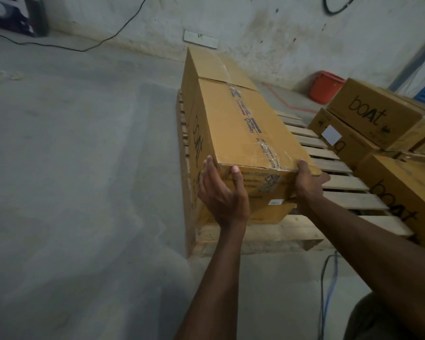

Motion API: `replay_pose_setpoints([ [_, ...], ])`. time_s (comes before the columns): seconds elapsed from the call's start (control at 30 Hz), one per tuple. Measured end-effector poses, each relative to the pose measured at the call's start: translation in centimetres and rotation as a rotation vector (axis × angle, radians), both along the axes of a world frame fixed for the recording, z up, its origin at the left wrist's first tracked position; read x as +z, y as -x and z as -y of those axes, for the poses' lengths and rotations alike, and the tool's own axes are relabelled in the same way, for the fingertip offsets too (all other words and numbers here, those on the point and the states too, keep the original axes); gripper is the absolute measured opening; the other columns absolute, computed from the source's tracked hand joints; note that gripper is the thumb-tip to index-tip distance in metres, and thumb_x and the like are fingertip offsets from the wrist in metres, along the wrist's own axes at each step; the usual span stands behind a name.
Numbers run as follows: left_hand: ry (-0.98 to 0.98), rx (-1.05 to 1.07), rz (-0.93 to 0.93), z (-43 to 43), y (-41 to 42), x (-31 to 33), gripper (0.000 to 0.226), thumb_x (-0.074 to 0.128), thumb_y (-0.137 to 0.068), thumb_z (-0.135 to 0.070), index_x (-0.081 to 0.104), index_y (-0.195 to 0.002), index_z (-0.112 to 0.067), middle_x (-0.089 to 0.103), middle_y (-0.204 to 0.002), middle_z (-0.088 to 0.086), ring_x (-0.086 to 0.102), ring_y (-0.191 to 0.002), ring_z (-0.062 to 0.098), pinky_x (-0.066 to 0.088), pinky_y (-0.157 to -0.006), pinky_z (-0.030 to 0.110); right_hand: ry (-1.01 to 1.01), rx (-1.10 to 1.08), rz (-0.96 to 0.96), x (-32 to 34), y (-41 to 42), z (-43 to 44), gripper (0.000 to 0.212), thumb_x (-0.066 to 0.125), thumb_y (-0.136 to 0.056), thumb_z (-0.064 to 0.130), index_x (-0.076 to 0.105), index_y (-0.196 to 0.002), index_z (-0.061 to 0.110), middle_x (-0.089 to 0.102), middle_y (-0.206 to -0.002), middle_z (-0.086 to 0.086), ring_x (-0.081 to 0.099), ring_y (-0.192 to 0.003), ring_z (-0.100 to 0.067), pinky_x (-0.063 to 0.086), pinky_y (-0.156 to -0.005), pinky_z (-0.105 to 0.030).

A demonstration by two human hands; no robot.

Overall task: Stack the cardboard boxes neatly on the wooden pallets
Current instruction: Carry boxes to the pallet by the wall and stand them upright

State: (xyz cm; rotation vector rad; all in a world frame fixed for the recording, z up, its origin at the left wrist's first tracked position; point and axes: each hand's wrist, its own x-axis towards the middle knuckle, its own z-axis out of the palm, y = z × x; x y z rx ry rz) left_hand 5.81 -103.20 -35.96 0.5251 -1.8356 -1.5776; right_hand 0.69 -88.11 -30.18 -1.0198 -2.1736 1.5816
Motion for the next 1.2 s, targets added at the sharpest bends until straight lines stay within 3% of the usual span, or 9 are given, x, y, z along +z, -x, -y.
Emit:
replay_pose_setpoints([
  [0.17,0.014,-0.017,0.002,-0.1,-0.3,0.0,0.066,0.045,-0.097,-0.055,0.035,-0.155,-0.026,0.041,-0.158,-0.003,0.034,-0.144,0.016,0.013,-0.112,0.024,-0.006,-0.03,-0.001,-0.3,0.1,-0.1,0.083,0.055,-0.088,0.066,0.015,-0.151,0.028,0.043,-0.144,-0.021,0.05,-0.12,-0.045,0.049,-0.096,-0.066],
  [0.43,0.043,-0.035,0.021,0.0,-0.3,-0.2,0.068,0.045,-0.097,-0.056,0.032,-0.156,-0.025,0.04,-0.159,-0.002,0.032,-0.146,0.017,0.01,-0.114,0.025,0.0,-0.029,-0.003,-0.5,0.1,-0.4,0.082,0.052,-0.09,0.067,0.013,-0.151,0.027,0.043,-0.142,-0.02,0.051,-0.114,-0.042,0.051,-0.093,-0.066],
  [0.53,0.036,-0.052,0.039,-0.1,-0.4,0.0,0.071,0.044,-0.096,-0.057,0.028,-0.158,-0.025,0.036,-0.16,-0.001,0.03,-0.147,0.018,0.011,-0.115,0.029,-0.004,-0.063,0.008,-0.3,0.2,0.0,0.085,0.05,-0.091,0.069,0.012,-0.153,0.026,0.039,-0.149,-0.019,0.047,-0.125,-0.042,0.049,-0.098,-0.063],
  [0.6,0.007,-0.067,0.014,0.0,-0.5,-0.3,0.068,0.041,-0.097,-0.056,0.028,-0.158,-0.026,0.038,-0.16,-0.001,0.032,-0.146,0.017,0.015,-0.118,0.033,-0.057,-0.136,0.038,0.2,0.2,0.7,0.091,0.048,-0.09,0.073,0.012,-0.157,0.023,0.028,-0.158,-0.017,0.038,-0.136,-0.043,0.044,-0.103,-0.061],
  [0.7,-0.114,-0.043,-0.092,1.6,-0.2,-1.3,0.052,0.037,-0.1,-0.044,0.049,-0.148,-0.026,0.057,-0.144,0.0,0.048,-0.128,0.011,0.04,-0.11,0.042,-0.285,-0.161,0.044,1.0,0.0,2.2,0.093,0.048,-0.091,0.072,0.012,-0.159,0.021,0.013,-0.165,-0.017,0.02,-0.148,-0.042,0.028,-0.116,-0.059],
  [0.77,-0.195,-0.07,-0.105,3.4,0.2,-1.8,0.048,0.039,-0.1,-0.039,0.059,-0.14,-0.026,0.063,-0.136,-0.001,0.049,-0.116,0.001,0.047,-0.101,0.03,-0.433,-0.084,0.002,1.1,-0.2,3.0,0.086,0.05,-0.094,0.067,0.016,-0.159,0.023,0.006,-0.167,-0.016,0.009,-0.152,-0.04,0.02,-0.119,-0.062],
  [0.93,-0.269,-0.308,-0.047,5.1,0.6,-2.3,0.042,0.041,-0.105,-0.04,0.053,-0.145,-0.037,0.054,-0.148,-0.01,0.048,-0.132,0.003,0.037,-0.091,0.008,-0.629,0.102,0.041,-0.1,-0.3,3.6,0.081,0.04,-0.093,0.074,0.018,-0.156,0.029,-0.003,-0.167,-0.011,-0.005,-0.153,-0.041,0.017,-0.112,-0.071],
  [1.07,-0.219,-0.301,-0.027,3.9,0.4,-2.2,0.048,0.034,-0.101,-0.048,0.046,-0.148,-0.042,0.048,-0.153,-0.012,0.043,-0.141,0.007,0.038,-0.115,0.032,-0.629,0.057,0.083,0.0,0.3,3.1,0.078,0.038,-0.092,0.075,0.025,-0.154,0.03,0.0,-0.167,-0.011,-0.003,-0.153,-0.043,0.019,-0.112,-0.071],
  [1.2,-0.211,-0.312,-0.016,3.5,0.1,-2.0,0.051,0.029,-0.1,-0.053,0.041,-0.149,-0.046,0.045,-0.155,-0.014,0.039,-0.144,0.009,0.034,-0.118,0.044,-0.66,0.064,0.092,-0.3,0.5,2.7,0.078,0.033,-0.092,0.077,0.027,-0.153,0.03,0.001,-0.167,-0.011,-0.001,-0.152,-0.045,0.017,-0.112,-0.071],
])
